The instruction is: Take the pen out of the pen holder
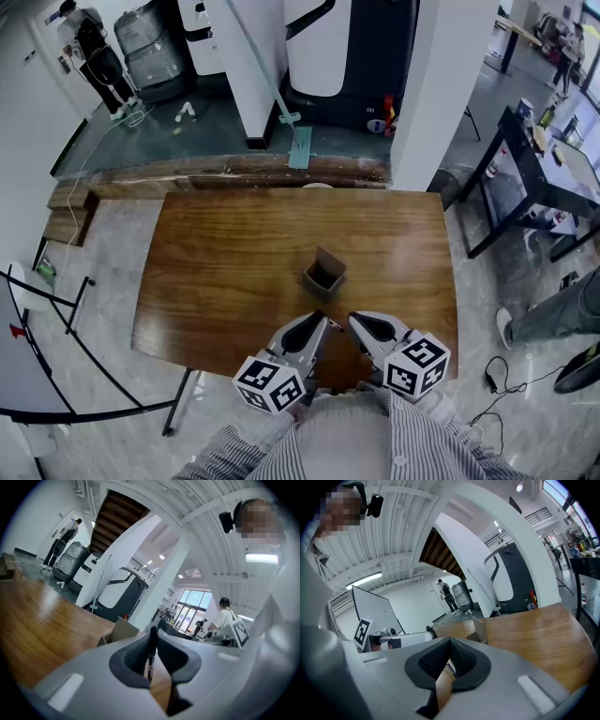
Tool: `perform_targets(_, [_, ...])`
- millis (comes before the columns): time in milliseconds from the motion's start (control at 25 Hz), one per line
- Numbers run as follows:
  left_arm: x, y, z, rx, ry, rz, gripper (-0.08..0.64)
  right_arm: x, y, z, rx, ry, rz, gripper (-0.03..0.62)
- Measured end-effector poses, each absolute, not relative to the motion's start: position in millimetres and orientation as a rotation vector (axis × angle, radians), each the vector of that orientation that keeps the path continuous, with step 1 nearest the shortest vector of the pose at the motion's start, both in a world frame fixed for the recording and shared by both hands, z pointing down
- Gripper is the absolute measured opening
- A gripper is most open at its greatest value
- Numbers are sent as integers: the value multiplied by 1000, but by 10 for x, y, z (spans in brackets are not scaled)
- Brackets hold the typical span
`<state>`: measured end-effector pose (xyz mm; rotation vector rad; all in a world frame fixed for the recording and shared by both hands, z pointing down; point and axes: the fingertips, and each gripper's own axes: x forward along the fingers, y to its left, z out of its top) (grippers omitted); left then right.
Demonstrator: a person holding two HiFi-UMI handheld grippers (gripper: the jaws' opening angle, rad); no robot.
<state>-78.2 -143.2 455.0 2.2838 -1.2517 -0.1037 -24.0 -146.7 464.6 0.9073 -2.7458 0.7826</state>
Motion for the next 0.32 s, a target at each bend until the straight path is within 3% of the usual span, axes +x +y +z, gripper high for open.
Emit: perform_targets(320, [-730,-1440,4567,2281,-1230,-96,51,-215,-1483,4658,914,-2741,783,0])
